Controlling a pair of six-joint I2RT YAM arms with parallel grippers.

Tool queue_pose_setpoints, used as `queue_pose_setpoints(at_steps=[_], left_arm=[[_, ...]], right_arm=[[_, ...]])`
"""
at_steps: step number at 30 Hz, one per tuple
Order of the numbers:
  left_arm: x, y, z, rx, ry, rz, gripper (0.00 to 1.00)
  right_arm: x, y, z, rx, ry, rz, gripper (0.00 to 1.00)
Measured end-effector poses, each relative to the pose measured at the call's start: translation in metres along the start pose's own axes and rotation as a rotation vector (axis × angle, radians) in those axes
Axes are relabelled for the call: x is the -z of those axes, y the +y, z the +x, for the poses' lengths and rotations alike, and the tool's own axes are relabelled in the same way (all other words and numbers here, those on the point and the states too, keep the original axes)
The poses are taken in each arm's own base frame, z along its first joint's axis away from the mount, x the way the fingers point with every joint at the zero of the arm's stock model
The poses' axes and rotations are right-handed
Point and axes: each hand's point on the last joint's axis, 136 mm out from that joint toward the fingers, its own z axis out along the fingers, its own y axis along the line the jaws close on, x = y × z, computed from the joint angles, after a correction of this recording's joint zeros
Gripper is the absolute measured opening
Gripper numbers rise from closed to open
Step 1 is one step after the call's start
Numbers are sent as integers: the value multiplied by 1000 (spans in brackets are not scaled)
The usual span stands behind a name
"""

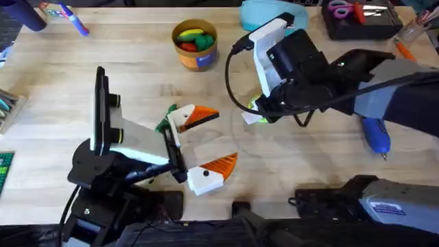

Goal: Pick up the gripper from the table and insert it into the empty holder that is missing its gripper. Then pick up a screw, insert it into the mounting hole, and use the screwdriver to tighten it. Finally, clean up the table by picking up the vegetable and placing it into the bucket.

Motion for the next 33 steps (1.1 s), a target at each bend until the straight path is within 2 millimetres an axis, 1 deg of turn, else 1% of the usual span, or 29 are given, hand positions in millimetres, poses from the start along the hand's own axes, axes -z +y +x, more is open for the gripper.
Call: queue_pose_setpoints(at_steps=[4,9,13,16,21,30,33], left_arm=[[0,0,0,0,0,0,986],[0,0,0,0,0,0,986],[0,0,0,0,0,0,986],[0,0,0,0,0,0,986],[0,0,0,0,0,0,986],[0,0,0,0,0,0,986],[0,0,0,0,0,0,986]], right_arm=[[-1,-2,0,4,3,11,510],[-8,-3,5,4,34,17,407],[-9,-3,6,4,38,18,364],[-9,-3,6,5,37,18,310],[-9,-3,6,5,37,18,293],[-9,-3,5,4,34,18,182],[-9,-3,5,4,34,18,169]])
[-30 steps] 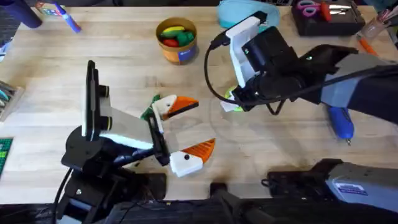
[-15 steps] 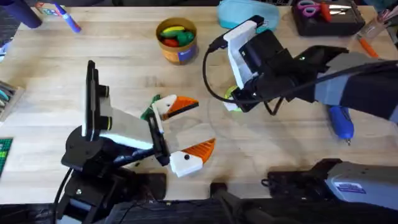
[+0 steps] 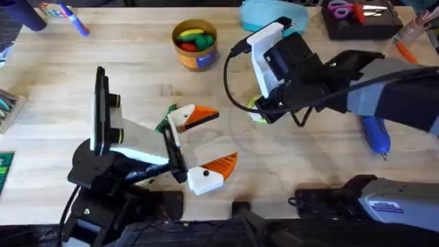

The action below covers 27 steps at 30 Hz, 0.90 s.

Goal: Pick up the gripper from the table and insert it into the empty holder that is missing its gripper. Then pick up a screw, insert it into the mounting hole, and use the screwdriver to tighten it. Finally, clean up the table by picking up the vegetable and placing it into the bucket.

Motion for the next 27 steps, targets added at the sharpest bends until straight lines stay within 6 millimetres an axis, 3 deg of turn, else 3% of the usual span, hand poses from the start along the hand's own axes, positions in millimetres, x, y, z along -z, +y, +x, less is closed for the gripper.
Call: queue_pose_setpoints(at_steps=[15,27], left_arm=[[0,0,0,0,0,0,986],[0,0,0,0,0,0,986]], right_arm=[[-4,1,2,2,14,-1,167],[-4,1,-2,5,-3,1,11]])
